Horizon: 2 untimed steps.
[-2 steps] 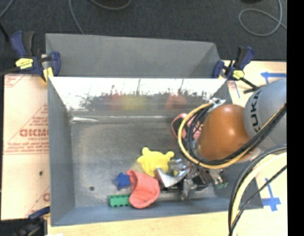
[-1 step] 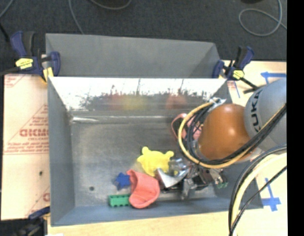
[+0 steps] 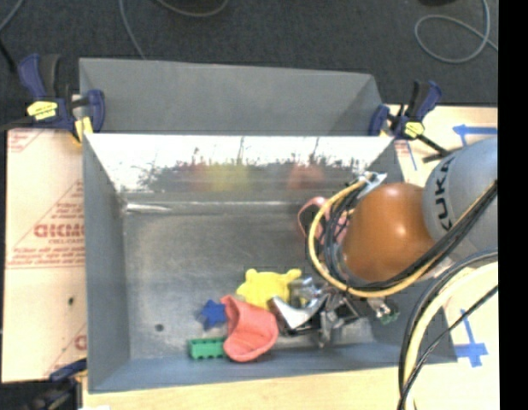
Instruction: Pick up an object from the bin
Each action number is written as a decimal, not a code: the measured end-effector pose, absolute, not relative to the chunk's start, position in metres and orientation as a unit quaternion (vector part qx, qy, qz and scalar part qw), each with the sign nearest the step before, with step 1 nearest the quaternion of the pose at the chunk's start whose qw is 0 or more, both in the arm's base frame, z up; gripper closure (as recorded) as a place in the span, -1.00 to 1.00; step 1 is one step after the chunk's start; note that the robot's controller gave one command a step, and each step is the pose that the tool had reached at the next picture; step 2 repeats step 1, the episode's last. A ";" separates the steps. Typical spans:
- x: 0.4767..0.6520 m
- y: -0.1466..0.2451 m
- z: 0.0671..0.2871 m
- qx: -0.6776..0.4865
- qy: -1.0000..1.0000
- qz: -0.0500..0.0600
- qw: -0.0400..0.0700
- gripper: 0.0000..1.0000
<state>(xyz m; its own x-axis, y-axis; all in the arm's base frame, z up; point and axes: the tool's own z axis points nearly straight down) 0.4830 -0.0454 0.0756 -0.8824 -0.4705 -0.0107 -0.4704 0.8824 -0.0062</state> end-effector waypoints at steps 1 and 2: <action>0.483 -0.045 0.076 -0.244 0.970 -0.002 0.006 1.00; 0.483 -0.045 0.076 -0.244 0.970 -0.002 0.006 1.00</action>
Offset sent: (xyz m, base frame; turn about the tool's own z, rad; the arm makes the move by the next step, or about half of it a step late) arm 0.0000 0.0000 0.0000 0.0000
